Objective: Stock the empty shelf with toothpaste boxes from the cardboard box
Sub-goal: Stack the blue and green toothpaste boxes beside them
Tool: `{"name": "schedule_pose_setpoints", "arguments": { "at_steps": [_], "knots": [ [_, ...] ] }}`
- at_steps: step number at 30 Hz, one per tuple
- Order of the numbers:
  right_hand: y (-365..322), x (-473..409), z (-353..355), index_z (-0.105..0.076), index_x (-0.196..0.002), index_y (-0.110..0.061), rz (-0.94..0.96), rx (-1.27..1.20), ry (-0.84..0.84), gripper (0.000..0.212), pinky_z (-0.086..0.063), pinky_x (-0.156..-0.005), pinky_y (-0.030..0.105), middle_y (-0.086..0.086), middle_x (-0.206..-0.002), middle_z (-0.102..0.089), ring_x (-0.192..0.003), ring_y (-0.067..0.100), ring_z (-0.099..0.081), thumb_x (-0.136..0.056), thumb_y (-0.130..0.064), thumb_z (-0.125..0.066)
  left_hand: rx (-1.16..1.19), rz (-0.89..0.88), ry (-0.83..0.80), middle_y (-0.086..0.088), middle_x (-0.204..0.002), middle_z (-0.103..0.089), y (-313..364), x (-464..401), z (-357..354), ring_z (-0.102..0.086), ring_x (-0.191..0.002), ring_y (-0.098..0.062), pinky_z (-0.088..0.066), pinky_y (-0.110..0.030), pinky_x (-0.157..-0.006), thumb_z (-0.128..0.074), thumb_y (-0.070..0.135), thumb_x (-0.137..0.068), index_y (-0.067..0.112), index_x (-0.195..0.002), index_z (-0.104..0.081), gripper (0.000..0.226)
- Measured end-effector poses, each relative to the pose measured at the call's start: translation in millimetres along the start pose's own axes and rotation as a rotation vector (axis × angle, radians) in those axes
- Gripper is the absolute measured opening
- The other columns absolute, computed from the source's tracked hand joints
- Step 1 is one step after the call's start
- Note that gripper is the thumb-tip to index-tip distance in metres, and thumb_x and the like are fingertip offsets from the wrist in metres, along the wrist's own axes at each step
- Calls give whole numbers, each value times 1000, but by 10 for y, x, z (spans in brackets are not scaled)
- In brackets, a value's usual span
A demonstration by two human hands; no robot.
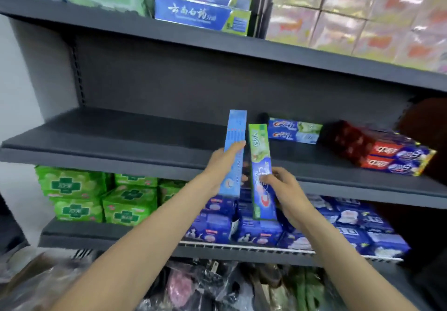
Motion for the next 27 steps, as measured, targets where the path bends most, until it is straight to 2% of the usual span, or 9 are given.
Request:
{"name": "schedule_pose_setpoints", "arguments": {
  "at_steps": [2,4,6,8,11,14,18,23,27],
  "knots": [
    [0,-299,297,-48,-94,-15,-29,-42,77,9,-51,-77,43,13,-99,-64,-85,29,-65,-91,-19,-56,-44,-54,-31,-12,-85,-61,185,-367,-200,-57,-41,-11,-44,-18,-41,-42,35,-97,17,-97,-50,19],
    [-20,-569,567,-44,-93,-15,-46,-112,129,13,-52,-75,44,21,-103,-66,-92,38,-67,-90,-19,-56,-175,-193,-66,-9,-106,-63,378,-714,-392,-66,-67,-14,-50,-23,-57,-44,34,-97,22,-103,-50,14],
    [-59,-802,808,-43,-96,-12,-40,-209,188,14,-55,-64,37,21,-95,-68,-79,32,-71,-89,-15,-54,-560,-374,-55,-2,-119,-61,526,-978,-531,-60,-99,-19,-46,-29,-80,-56,39,-91,24,-125,-47,38],
    [-104,-987,982,-43,-106,-10,-31,-379,236,23,-53,-47,28,11,-71,-66,-50,18,-66,-89,-14,-57,-1126,-560,37,-2,-125,-53,630,-1134,-690,-51,-112,-23,-44,-32,-89,-64,42,-85,31,-139,-36,63],
    [-95,-1250,1208,-45,-118,-6,-38,-507,308,51,-54,-54,32,9,-81,-62,-57,16,-63,-80,-26,-72,-1594,-686,120,-6,-134,-38,665,-1331,-929,-39,-124,-26,-39,-37,-97,-67,47,-80,28,-145,-26,79],
    [-87,-1485,1391,-51,-122,-6,-41,-537,322,54,-56,-54,28,12,-95,-69,-62,17,-68,-77,-25,-75,-1652,-697,153,-4,-135,-37,669,-1567,-1043,-36,-125,-24,-34,-36,-98,-68,50,-78,17,-138,-34,76],
    [-39,-1745,1555,-61,-101,-5,-96,-465,241,31,-57,-53,29,12,-81,-69,-54,17,-66,-79,-23,-73,-1654,-843,234,-4,-131,-41,729,-1656,-1221,-42,-119,-23,-38,-34,-90,-66,52,-79,15,-132,-40,70],
    [48,-2072,1771,-53,-124,1,-104,-582,222,53,-54,-48,25,8,-72,-72,-52,16,-67,-79,-18,-73,-1649,-731,119,-5,-130,-53,676,-1934,-1423,-58,-110,-25,-48,-37,-80,-63,55,-81,18,-139,-28,77],
    [37,-2275,1816,-51,-127,-1,-100,-599,178,59,-52,-47,25,13,-88,-71,-57,15,-69,-76,-20,-75,-1544,-614,52,-5,-127,-57,622,-2088,-1563,-60,-105,-24,-43,-30,-72,-62,58,-80,17,-133,-33,72]
  ]
}}
Point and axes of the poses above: each hand's wrist, its own x-axis away from the middle knuckle, its own z-axis out of the back of the hand, y = z × x, the point moved 9 cm from there along -x, towards the middle knuckle
